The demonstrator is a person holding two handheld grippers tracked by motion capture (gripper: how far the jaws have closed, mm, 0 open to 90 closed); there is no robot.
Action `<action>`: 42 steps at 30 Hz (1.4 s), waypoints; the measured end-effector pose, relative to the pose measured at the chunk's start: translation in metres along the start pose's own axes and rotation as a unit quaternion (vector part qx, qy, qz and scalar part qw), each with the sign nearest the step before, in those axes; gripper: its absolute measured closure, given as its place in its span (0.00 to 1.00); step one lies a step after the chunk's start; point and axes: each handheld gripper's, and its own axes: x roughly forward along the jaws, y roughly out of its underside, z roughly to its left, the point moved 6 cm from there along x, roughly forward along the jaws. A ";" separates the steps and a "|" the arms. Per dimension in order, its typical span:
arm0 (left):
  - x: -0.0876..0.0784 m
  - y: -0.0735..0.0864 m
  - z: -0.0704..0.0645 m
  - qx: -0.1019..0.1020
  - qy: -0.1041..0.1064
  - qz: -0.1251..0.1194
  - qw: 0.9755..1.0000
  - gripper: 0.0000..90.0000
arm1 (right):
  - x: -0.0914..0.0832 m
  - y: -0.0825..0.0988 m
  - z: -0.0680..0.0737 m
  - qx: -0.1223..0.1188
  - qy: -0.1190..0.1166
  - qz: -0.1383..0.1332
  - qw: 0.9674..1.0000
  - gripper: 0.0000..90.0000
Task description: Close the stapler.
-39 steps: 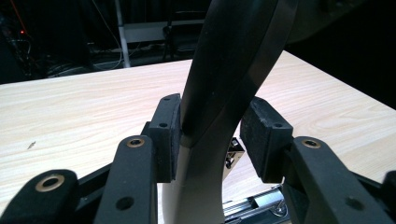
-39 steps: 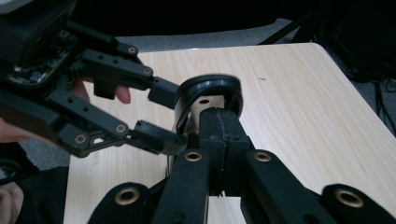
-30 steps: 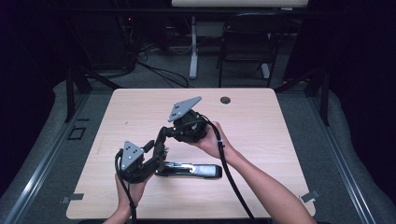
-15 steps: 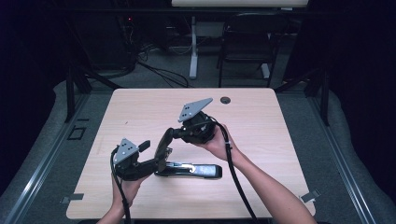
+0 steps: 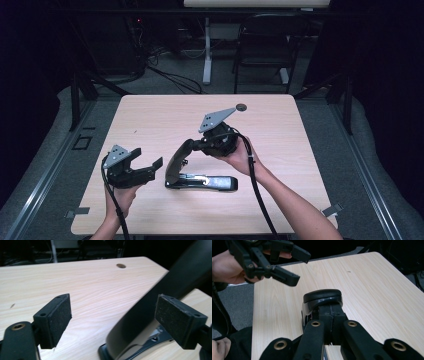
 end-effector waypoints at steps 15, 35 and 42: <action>0.007 0.012 0.042 -0.035 -0.037 0.033 0.998 0.11 | -0.004 0.012 -0.003 0.010 0.010 0.015 1.000 1.00; 0.013 0.016 0.043 -0.033 -0.040 0.056 0.997 0.08 | -0.014 0.049 -0.010 0.036 0.021 0.042 0.998 1.00; 0.013 0.017 0.042 -0.030 -0.038 0.061 0.997 0.08 | -0.014 0.059 -0.011 0.045 0.024 0.053 0.997 1.00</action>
